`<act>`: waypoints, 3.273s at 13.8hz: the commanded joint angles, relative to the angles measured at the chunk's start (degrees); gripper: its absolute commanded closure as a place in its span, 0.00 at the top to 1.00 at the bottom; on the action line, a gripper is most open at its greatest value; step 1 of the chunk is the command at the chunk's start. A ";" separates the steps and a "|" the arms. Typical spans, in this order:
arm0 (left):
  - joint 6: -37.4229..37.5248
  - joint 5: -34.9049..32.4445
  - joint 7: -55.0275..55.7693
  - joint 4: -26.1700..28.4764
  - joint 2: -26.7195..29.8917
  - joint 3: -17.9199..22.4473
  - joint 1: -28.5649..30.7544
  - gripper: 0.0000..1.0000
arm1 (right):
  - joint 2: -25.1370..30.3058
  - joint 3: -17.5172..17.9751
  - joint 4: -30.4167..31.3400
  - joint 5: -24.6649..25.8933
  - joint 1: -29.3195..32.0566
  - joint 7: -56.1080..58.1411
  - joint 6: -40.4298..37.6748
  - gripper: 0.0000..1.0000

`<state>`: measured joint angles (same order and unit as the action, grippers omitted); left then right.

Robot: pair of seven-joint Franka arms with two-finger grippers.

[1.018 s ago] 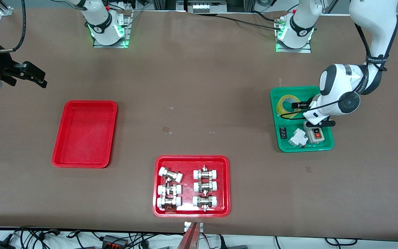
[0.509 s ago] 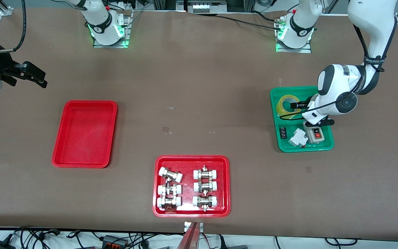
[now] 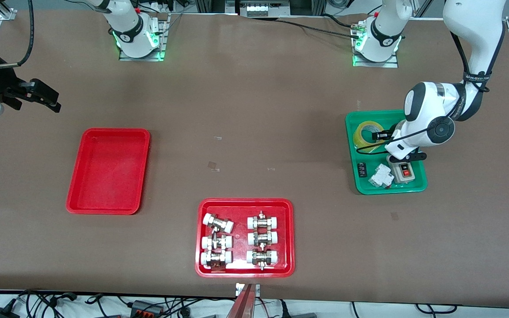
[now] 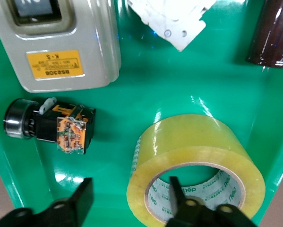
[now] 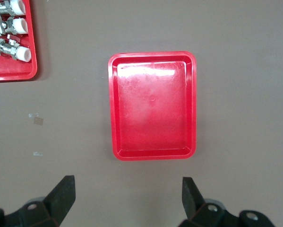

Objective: Left arm passes tape to right arm into tray
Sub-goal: 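Lower the left gripper into the tape roll's hole and close it, then lift the tape roll with the left gripper and carry it toward the middle, then hold the tape out with the left gripper while the right gripper grasps it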

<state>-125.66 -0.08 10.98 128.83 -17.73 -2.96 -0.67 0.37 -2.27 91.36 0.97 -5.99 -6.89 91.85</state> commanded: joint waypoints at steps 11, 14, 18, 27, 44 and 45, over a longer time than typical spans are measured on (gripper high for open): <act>-1.43 -0.10 0.80 2.12 1.03 -0.20 0.40 0.13 | 0.34 0.08 0.31 0.87 -0.42 -0.94 0.00 1.00; -0.73 -0.10 0.89 2.04 2.25 -0.29 0.58 0.01 | 0.34 0.08 0.31 0.87 -0.43 -0.94 0.09 1.00; 6.37 -0.10 0.19 -1.03 7.25 -0.20 1.10 0.01 | 0.34 0.08 0.22 0.87 -0.34 -0.94 0.17 1.00; 42.07 5.77 -7.64 -35.03 9.20 -0.38 2.60 0.01 | -0.27 -0.01 0.39 1.48 0.01 -0.94 0.17 1.00; 6.68 42.86 34.54 -51.93 -15.32 -1.43 -24.89 0.00 | -3.17 -0.01 1.36 -15.61 -0.42 -0.23 -4.57 1.00; 4.40 42.97 36.81 -51.93 -15.32 -1.43 -25.87 0.00 | -4.92 -0.01 1.10 -20.26 -0.60 -0.15 -4.05 1.00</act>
<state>-119.06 40.27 43.75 79.11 -32.56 -4.87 -24.89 -1.96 -2.20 92.77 -13.18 -6.22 -6.92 87.64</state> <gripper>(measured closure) 0.793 0.000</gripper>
